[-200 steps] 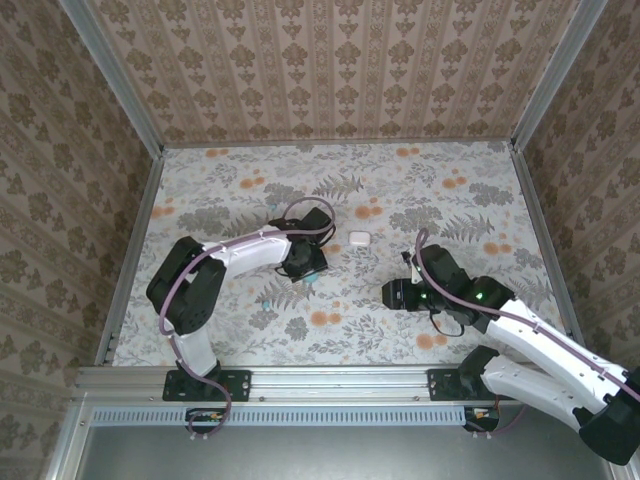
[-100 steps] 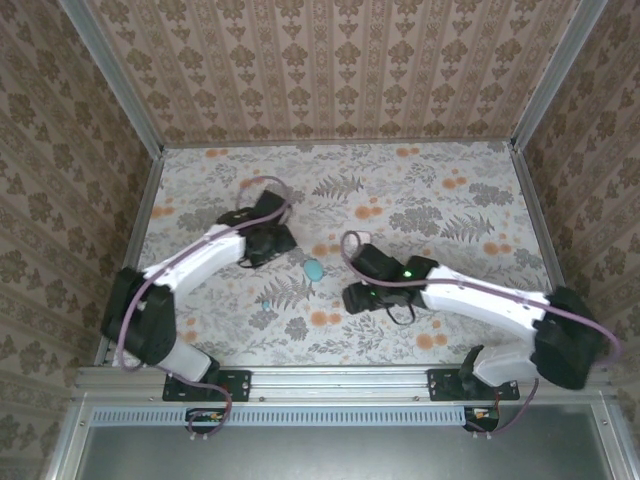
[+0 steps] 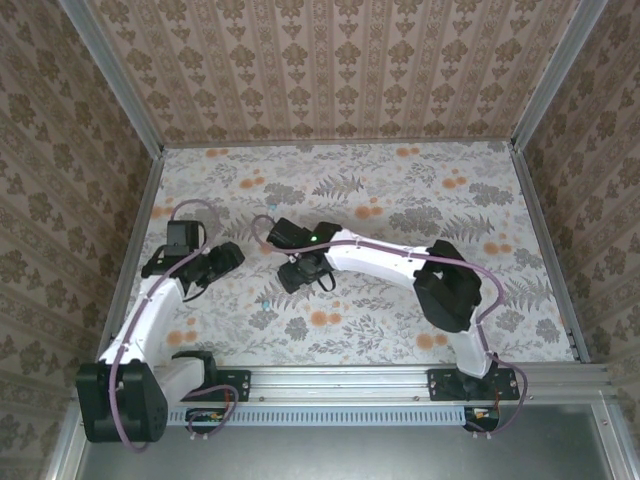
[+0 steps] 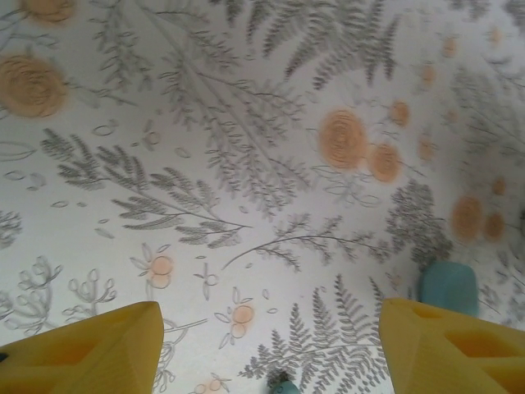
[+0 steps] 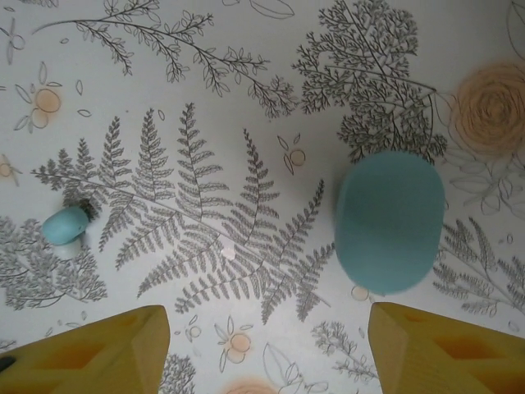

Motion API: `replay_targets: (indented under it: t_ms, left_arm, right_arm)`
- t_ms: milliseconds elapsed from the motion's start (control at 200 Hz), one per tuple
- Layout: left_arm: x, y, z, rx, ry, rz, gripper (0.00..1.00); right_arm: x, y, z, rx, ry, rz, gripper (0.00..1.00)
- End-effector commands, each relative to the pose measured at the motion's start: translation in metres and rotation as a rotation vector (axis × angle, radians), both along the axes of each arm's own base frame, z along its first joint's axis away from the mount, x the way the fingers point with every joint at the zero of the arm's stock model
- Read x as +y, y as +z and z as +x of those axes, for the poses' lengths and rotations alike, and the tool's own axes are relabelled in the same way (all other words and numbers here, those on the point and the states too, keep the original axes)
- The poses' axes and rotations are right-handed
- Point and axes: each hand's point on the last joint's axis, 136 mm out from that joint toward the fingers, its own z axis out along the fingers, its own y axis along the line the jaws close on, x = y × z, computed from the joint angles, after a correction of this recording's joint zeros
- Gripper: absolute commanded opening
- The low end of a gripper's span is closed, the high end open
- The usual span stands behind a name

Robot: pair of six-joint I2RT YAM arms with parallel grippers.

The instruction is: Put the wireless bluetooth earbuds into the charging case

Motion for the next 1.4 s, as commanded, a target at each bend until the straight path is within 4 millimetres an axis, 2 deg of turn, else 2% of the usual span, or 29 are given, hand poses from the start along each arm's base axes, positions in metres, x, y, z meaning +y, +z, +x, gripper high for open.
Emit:
replay_targets:
  t_ms: [0, 250, 475, 720, 830, 1000, 1120, 1200, 1235, 1290, 1395]
  left_arm:
    - [-0.014, 0.015, 0.004, -0.107, -0.123, -0.064, 0.70]
    - [-0.016, 0.020, 0.004, -0.152, -0.151, -0.103, 0.70]
    - [-0.017, 0.018, 0.004, -0.163, -0.152, -0.111, 0.70]
    - [-0.015, 0.016, 0.002, -0.165, -0.153, -0.114, 0.69]
    - [-0.016, 0.019, 0.002, -0.181, -0.168, -0.118, 0.69]
    - [-0.019, 0.025, 0.004, -0.216, -0.203, -0.129, 0.69]
    - [-0.023, 0.030, 0.005, -0.245, -0.237, -0.141, 0.69]
    - [-0.027, 0.037, 0.006, -0.278, -0.268, -0.150, 0.68]
    - [-0.034, 0.044, 0.004, -0.305, -0.309, -0.186, 0.68]
    - [-0.043, 0.055, 0.003, -0.358, -0.362, -0.220, 0.67]
    - [-0.063, 0.089, -0.003, -0.523, -0.507, -0.308, 0.65]
  right_arm:
    - [-0.027, -0.010, 0.002, 0.022, 0.043, -0.167, 0.67]
    - [-0.041, -0.028, 0.017, 0.066, 0.024, -0.189, 0.67]
    - [-0.028, -0.041, 0.021, 0.136, 0.068, -0.141, 0.67]
    - [-0.026, -0.058, 0.023, 0.173, 0.078, -0.162, 0.67]
    - [-0.031, -0.062, 0.023, 0.186, 0.078, -0.170, 0.62]
    - [-0.040, -0.062, 0.024, 0.186, 0.083, -0.172, 0.45]
    - [-0.046, -0.056, 0.028, 0.166, 0.099, -0.168, 0.33]
    - [-0.048, -0.045, 0.027, 0.149, 0.126, -0.159, 0.30]
    - [-0.049, -0.039, 0.026, 0.141, 0.148, -0.155, 0.30]
    - [-0.051, -0.025, 0.022, 0.133, 0.197, -0.142, 0.28]
    - [-0.056, 0.015, 0.007, 0.113, 0.319, -0.105, 0.26]
